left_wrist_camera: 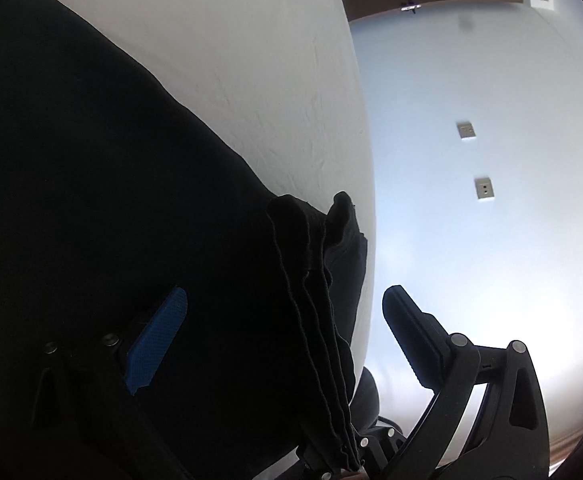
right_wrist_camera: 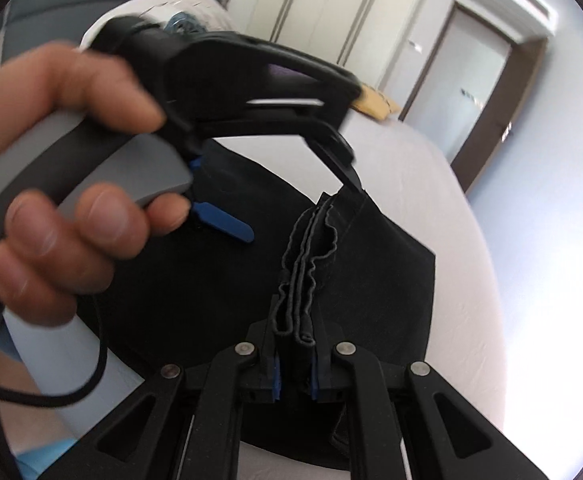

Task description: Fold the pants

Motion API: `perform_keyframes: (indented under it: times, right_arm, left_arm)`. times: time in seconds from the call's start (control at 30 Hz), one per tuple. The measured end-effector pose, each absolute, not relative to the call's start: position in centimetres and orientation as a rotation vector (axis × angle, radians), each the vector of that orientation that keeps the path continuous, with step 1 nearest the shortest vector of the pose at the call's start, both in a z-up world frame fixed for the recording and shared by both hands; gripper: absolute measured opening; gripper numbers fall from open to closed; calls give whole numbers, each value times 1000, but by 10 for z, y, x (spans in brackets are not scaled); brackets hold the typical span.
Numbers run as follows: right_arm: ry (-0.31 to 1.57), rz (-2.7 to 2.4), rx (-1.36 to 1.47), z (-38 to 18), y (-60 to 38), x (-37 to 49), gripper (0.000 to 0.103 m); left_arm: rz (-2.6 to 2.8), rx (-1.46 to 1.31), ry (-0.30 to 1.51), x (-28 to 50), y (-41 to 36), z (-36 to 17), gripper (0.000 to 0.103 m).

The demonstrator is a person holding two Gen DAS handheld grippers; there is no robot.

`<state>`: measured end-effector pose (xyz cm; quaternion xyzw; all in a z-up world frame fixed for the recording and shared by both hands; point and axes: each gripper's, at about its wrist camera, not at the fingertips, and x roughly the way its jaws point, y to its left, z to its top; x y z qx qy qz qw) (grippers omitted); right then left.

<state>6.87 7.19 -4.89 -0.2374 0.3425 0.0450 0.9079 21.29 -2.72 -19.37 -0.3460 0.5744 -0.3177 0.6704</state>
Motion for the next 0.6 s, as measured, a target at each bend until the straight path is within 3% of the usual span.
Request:
perform_keyframes:
  times: [0.1,0.17,0.2,0.23,0.3,0.43,0.6]
  right_arm:
    - [677,84,-589,-56,79,61,11]
    - [656,82,-642,-57,85,58,11]
    - [647,82,-663,-57,88,57,11]
    - [639,80,-687,-58,90,55,11]
    - [630,81,-718,-60,88,48,11]
    - [629,90,-750,-60,92,46,11]
    - [626,119,-782,-61,105,43,11]
  left_arm:
    - [-736,-732,1316,216,-40,-192,97]
    - [-748,-701,1329,218,-48,-191,88]
    - [-745,-688,1336,219,-50,-192,71]
    - [-746,-675,1350,220,-51,-192,44]
    - [-752,-650,1373,222,-55,-195,23]
    - [-752,-605,1358,224,-54,-191,11]
    - [-748,-544,1335,222,-44,-184,8]
